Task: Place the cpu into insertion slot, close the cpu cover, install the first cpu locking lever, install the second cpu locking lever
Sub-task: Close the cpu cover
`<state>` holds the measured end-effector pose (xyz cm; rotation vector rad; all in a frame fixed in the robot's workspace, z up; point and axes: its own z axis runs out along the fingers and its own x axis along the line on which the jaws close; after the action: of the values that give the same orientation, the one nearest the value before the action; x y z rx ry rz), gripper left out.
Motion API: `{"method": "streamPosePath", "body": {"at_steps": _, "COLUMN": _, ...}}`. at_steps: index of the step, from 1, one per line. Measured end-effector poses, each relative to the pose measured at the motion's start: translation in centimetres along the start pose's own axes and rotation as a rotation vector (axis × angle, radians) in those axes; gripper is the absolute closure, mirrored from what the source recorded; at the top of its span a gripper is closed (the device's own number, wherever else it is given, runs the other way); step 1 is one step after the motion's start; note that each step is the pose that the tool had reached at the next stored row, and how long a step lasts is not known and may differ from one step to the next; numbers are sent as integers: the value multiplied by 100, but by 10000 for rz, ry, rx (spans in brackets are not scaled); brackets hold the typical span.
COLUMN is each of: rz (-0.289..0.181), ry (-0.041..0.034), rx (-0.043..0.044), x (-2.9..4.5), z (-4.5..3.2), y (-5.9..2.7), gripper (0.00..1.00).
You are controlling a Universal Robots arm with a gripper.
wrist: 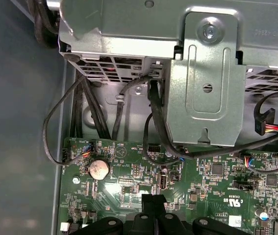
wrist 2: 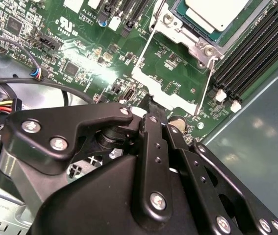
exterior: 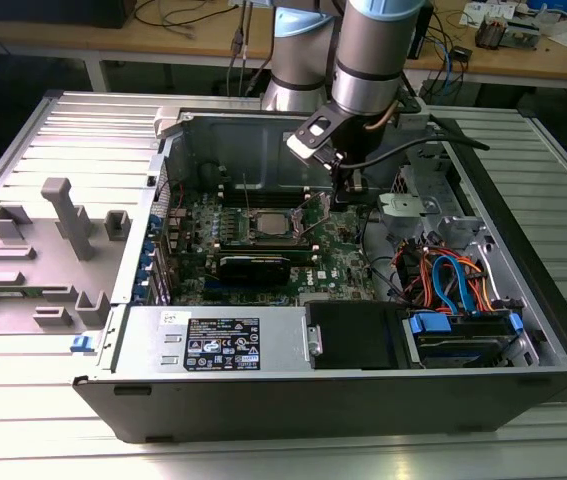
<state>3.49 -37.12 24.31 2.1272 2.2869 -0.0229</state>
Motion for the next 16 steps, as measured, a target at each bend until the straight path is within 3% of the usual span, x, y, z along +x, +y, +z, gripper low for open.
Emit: {"method": "streamPosePath", "body": {"at_steps": 16, "rz": 0, "ry": 1, "rx": 5, "x": 5, "z": 2, "y": -66, "gripper": 89}}
